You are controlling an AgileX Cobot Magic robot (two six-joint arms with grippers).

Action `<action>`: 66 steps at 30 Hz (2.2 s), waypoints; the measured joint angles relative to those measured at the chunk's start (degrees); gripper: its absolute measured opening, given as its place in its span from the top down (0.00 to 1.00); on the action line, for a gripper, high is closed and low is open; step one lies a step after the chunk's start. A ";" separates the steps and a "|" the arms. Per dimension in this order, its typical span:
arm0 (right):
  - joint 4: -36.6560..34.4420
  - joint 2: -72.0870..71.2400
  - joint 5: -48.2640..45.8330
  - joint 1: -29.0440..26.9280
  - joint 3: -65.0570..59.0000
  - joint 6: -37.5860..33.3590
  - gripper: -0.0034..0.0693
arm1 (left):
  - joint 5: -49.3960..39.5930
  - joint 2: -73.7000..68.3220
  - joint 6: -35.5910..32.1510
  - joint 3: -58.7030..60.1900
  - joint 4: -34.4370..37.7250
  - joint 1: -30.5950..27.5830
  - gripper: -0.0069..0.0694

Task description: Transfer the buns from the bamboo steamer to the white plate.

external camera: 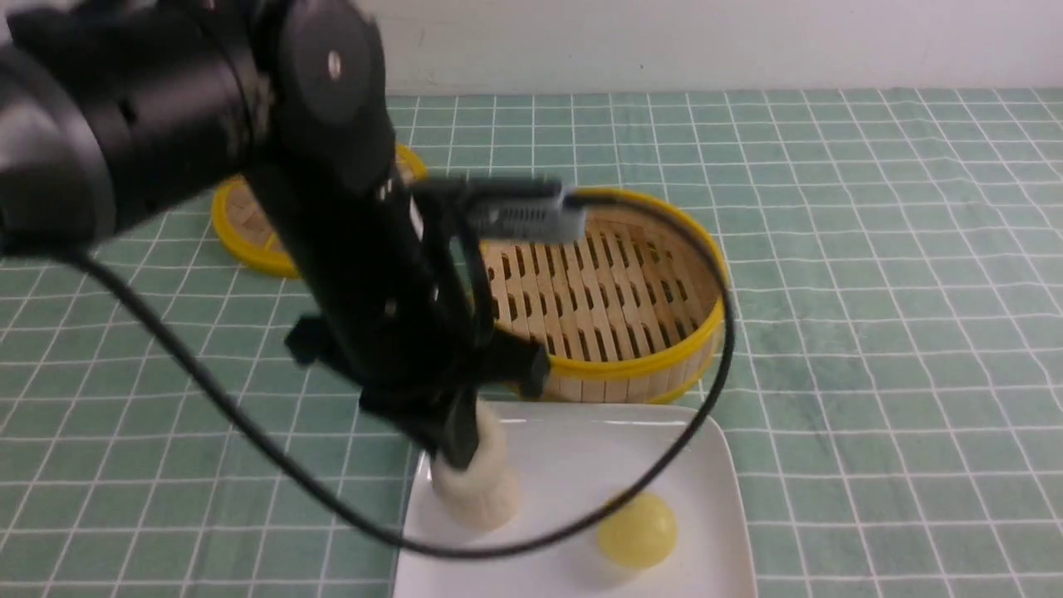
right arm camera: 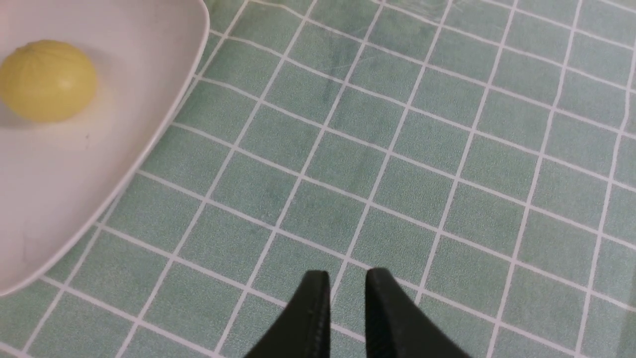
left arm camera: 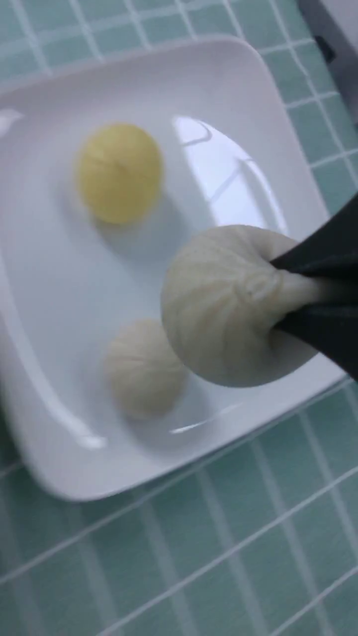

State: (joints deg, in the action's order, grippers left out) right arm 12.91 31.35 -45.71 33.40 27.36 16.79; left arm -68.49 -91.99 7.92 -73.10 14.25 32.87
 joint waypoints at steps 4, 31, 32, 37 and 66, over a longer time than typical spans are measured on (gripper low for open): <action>0.00 0.00 0.25 0.00 0.00 0.00 0.76 | 9.02 0.01 -0.99 13.72 7.68 1.46 0.86; -10.33 -14.37 -7.81 0.00 4.59 -4.01 0.95 | 26.33 0.06 7.29 18.32 -0.45 11.36 0.40; -11.68 -16.93 -8.88 0.00 5.86 -4.10 0.96 | 26.33 0.06 7.79 18.32 -0.45 11.36 0.39; -13.41 -30.06 -10.55 0.00 8.90 -4.15 0.97 | 26.44 0.11 9.75 18.27 -0.73 11.36 0.36; -15.33 -27.20 17.83 0.00 -7.48 -13.75 0.96 | 25.72 0.40 9.57 16.80 -9.97 11.36 0.91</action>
State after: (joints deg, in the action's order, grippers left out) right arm -2.42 4.15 -27.89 33.40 19.89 3.04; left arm -42.77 -91.59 17.49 -56.30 4.28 44.24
